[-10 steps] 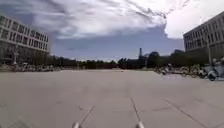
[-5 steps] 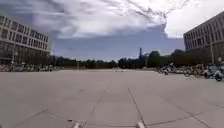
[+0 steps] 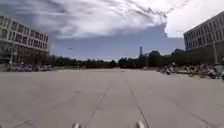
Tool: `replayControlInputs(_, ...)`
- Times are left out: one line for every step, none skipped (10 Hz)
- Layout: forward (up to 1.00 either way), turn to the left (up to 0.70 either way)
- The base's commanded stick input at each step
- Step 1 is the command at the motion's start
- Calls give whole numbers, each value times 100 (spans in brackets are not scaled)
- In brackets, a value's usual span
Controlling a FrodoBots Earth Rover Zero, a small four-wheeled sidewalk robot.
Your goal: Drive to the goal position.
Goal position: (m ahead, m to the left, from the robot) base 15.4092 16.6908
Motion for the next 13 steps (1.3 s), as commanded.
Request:
replayControlInputs(70, 0)
replayControlInputs(70, 0)
replayControlInputs(70, 0)
replayControlInputs(70, 0)
replayControlInputs(70, 0)
replayControlInputs(70, 0)
replayControlInputs(70, 0)
replayControlInputs(70, 0)
replayControlInputs(70, 0)
replayControlInputs(70, 0)
replayControlInputs(70, 0)
replayControlInputs(70, 0)
replayControlInputs(70, 0)
